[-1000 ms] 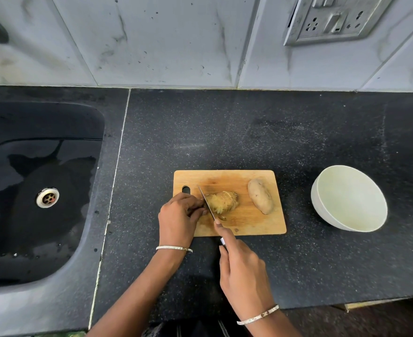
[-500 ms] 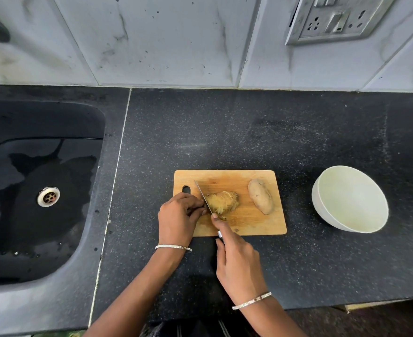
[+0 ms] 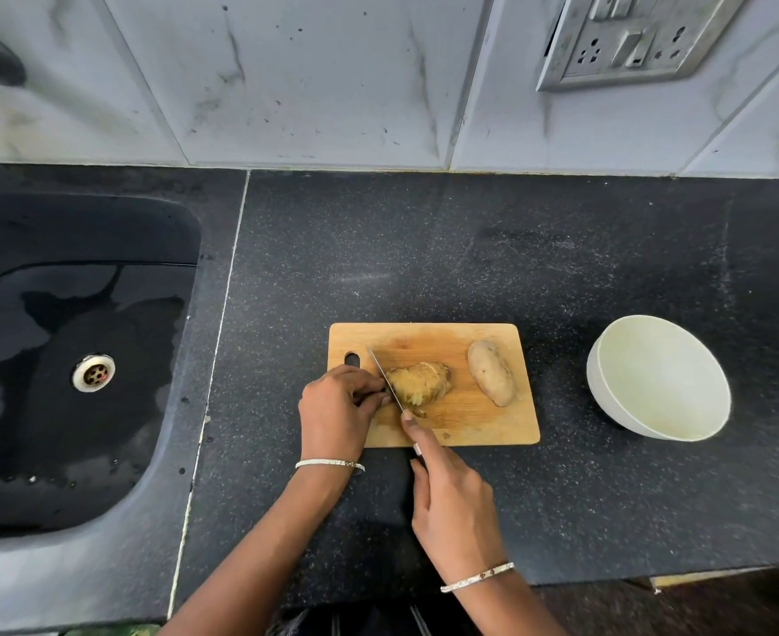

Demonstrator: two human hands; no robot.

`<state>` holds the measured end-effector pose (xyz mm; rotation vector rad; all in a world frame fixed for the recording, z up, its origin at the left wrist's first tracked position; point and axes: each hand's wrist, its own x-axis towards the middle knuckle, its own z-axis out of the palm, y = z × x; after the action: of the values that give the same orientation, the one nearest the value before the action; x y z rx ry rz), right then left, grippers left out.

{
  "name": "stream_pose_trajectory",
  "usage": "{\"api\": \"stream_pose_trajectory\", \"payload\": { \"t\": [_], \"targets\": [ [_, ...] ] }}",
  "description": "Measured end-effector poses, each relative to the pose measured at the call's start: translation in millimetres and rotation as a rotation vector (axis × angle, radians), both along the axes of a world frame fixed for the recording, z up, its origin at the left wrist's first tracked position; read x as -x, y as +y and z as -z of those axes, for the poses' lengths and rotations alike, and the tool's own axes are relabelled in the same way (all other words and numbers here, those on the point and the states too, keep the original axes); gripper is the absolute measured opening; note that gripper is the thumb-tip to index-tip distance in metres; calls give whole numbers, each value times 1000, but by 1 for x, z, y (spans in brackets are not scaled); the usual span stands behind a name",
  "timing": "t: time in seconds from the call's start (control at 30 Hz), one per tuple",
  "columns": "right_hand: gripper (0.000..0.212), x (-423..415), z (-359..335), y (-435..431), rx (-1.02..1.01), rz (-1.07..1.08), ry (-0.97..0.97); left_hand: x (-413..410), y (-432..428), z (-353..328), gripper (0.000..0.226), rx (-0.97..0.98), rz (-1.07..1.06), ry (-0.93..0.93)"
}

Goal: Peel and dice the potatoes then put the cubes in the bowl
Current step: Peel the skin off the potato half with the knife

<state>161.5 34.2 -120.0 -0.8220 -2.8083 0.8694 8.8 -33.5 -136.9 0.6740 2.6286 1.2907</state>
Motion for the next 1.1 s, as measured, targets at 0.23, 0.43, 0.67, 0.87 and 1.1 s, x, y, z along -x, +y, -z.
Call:
{"api": "stream_pose_trajectory", "payload": {
  "t": [0.23, 0.43, 0.67, 0.87, 1.1],
  "targets": [
    [63, -8, 2, 0, 29, -22, 19, 1, -2, 2, 17, -13, 7, -29],
    [60, -10, -5, -4, 35, -11, 84, 2, -2, 1, 18, -13, 12, -32],
    [62, -9, -7, -5, 32, -21, 103, 2, -3, 0, 17, 2, 24, -19],
    [62, -10, -8, -3, 25, -14, 129, 2, -5, -2, 17, -7, 44, -48],
    [64, -14, -12, 0, 27, -9, 153, 6, -8, -14, 29, -52, 82, -225]
  ]
}}
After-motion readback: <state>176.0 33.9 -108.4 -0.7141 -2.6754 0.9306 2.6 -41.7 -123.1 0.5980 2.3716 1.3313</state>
